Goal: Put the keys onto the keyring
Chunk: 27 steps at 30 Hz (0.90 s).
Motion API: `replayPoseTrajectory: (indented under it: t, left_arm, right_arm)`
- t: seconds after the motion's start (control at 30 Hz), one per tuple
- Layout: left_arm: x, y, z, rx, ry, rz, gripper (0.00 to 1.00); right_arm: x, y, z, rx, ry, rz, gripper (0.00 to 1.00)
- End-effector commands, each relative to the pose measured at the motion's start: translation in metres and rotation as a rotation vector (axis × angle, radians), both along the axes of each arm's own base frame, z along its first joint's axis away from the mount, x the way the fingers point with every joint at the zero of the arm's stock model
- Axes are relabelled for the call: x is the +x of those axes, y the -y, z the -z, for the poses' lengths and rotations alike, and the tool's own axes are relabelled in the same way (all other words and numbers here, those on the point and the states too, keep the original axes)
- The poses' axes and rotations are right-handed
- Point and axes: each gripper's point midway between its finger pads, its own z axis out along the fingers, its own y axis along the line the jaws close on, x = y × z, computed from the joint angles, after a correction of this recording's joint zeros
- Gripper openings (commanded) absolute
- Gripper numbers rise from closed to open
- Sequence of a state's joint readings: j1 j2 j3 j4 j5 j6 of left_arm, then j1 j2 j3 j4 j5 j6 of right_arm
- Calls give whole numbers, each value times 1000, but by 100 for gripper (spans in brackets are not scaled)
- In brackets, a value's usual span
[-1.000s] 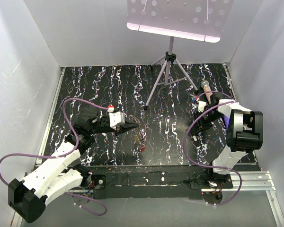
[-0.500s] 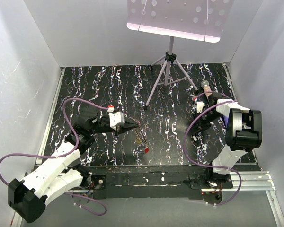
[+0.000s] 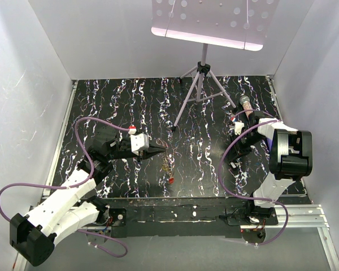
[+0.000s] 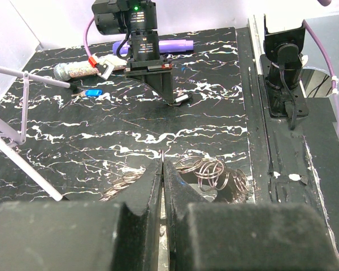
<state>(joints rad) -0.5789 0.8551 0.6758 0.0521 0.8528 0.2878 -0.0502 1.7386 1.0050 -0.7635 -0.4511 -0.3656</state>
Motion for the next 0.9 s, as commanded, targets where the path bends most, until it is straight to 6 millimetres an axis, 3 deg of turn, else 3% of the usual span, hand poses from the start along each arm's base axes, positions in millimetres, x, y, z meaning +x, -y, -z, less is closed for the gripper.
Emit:
replayPoseTrajectory:
  t: [0.0,0.37,0.63,0.87]
  left_arm:
    - [-1,-2,-16,-25,49,0,0]
    - [-1,-2,-16,-25,51,1,0]
    - [-1,-1,-16,-22,53,2,0]
    - [-2,-2,-18,-30,55,6,0]
  right_arm:
    - [4,0,-4,-5,4,-8,23]
    - [5,-5,-10,26,17,-21,2]
    - [10,-18,-35,119,120,-45,1]
    - [12,-34,-69,226,292,-105,1]
